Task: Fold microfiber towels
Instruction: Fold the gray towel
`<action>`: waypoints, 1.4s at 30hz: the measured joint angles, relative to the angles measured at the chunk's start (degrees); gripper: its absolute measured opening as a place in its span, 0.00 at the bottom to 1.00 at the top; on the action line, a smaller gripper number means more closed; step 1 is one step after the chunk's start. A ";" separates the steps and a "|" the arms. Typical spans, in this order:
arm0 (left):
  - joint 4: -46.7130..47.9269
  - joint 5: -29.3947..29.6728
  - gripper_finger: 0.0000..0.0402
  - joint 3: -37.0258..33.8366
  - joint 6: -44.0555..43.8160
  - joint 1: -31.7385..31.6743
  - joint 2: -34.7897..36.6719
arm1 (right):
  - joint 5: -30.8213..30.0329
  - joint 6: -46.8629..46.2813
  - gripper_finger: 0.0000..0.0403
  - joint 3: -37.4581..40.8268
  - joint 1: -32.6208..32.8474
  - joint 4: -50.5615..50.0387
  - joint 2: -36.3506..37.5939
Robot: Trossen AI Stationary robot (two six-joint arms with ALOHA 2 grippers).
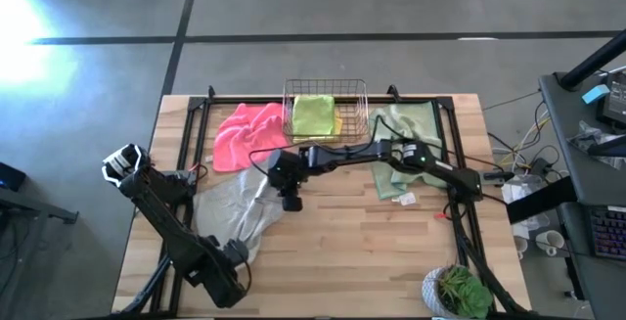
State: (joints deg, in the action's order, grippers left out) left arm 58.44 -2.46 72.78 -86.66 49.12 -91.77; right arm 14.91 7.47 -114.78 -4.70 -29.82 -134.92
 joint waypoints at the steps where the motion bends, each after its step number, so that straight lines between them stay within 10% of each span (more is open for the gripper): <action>1: 1.05 0.00 0.00 0.02 0.27 0.00 0.00 | 0.09 -0.03 0.20 -1.10 -0.05 -2.01 -0.86; 18: 11.52 4.31 0.00 -0.16 7.98 -3.21 0.20 | 0.51 -10.43 0.13 -3.11 2.90 -34.99 -0.11; 37: 16.11 4.55 0.00 -0.43 8.56 -4.92 1.20 | 0.28 9.29 0.13 -1.42 3.24 -36.85 12.99; 42: 16.13 4.52 0.00 -0.60 5.35 -4.92 1.29 | 8.30 13.35 0.13 5.51 2.94 -30.78 15.98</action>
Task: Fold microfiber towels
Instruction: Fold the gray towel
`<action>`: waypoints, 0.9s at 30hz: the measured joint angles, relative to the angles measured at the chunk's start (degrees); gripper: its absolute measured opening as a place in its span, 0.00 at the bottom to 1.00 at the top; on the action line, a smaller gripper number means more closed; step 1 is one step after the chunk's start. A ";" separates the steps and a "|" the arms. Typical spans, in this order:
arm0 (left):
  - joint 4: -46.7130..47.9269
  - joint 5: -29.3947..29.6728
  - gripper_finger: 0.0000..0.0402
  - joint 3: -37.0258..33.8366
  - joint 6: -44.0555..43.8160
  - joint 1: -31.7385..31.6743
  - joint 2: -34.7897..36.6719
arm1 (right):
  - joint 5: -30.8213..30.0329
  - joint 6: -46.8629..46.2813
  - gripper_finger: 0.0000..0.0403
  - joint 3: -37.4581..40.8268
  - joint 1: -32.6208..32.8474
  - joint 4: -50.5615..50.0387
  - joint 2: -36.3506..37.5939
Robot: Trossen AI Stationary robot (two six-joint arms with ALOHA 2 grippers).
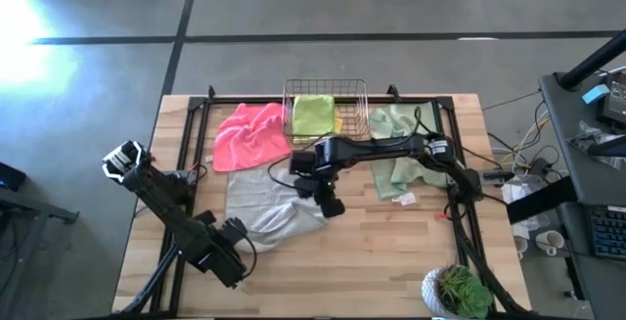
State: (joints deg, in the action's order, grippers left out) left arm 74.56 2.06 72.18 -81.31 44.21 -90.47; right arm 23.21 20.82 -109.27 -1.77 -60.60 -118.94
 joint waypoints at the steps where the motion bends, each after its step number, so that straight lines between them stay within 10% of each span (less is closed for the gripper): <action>1: -0.02 -0.02 0.00 0.00 -0.76 0.00 0.18 | 1.36 0.05 0.13 2.12 -0.03 2.87 0.44; 13: 0.53 0.02 0.00 1.33 -2.36 -0.37 0.48 | 2.26 6.58 0.13 14.11 0.53 29.35 2.23; 27: 0.57 0.07 0.00 1.29 -2.33 -0.37 0.46 | 2.02 16.09 0.21 15.03 0.77 33.35 1.50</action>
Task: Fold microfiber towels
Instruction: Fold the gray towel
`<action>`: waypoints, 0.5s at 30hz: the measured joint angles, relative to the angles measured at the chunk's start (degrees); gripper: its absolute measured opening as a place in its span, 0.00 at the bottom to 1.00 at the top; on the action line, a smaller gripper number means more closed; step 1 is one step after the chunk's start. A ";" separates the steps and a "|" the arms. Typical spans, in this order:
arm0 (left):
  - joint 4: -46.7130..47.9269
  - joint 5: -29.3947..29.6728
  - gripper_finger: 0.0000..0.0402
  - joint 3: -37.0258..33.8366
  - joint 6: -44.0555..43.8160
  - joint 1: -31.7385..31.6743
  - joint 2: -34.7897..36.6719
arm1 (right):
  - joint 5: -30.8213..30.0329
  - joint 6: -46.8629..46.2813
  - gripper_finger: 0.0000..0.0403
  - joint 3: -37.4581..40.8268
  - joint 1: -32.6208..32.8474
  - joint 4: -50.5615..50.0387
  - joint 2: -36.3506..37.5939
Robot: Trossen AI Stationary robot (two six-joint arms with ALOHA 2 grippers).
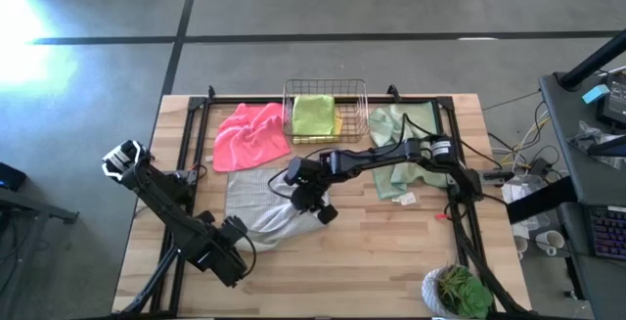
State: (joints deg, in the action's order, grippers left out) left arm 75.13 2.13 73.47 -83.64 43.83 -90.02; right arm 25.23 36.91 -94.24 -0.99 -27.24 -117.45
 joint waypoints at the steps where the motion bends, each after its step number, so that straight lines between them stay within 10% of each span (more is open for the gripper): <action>1: 0.00 0.01 0.00 0.00 0.00 0.00 0.00 | -0.33 0.21 0.23 0.00 0.00 0.41 0.00; 15: 0.44 0.11 0.00 -0.02 0.08 -1.01 -0.04 | -1.28 4.87 0.41 2.72 0.76 7.00 -0.12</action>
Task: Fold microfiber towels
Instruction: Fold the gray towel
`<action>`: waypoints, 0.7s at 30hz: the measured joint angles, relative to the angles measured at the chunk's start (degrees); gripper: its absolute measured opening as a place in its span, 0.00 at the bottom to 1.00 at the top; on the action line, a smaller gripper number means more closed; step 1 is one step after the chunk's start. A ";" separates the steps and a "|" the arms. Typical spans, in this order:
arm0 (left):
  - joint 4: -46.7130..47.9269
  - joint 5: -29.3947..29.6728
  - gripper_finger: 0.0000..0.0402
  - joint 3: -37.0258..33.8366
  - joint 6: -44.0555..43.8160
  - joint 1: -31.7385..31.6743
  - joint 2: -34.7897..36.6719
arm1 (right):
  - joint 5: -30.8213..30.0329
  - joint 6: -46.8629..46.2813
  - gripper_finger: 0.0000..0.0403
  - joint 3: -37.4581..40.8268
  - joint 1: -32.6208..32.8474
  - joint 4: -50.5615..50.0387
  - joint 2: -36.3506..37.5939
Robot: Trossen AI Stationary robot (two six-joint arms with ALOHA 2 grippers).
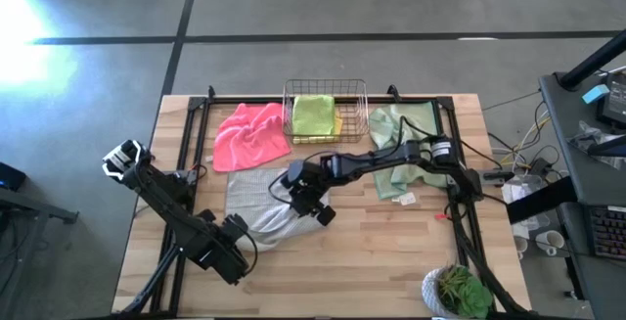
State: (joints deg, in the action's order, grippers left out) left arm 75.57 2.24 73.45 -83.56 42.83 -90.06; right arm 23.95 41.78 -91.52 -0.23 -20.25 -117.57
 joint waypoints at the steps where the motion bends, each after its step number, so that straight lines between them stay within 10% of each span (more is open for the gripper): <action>1: 0.02 0.04 0.00 0.00 0.06 -0.02 0.00 | 0.02 0.02 0.40 0.03 -0.02 0.42 -0.52; 21: -0.03 0.22 0.00 -0.64 0.21 -0.46 0.00 | -9.08 1.76 0.34 0.06 0.22 3.69 -3.55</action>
State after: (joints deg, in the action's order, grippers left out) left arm 75.54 2.46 72.81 -83.35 42.37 -90.06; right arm 14.87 43.54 -91.46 -0.01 -16.56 -121.12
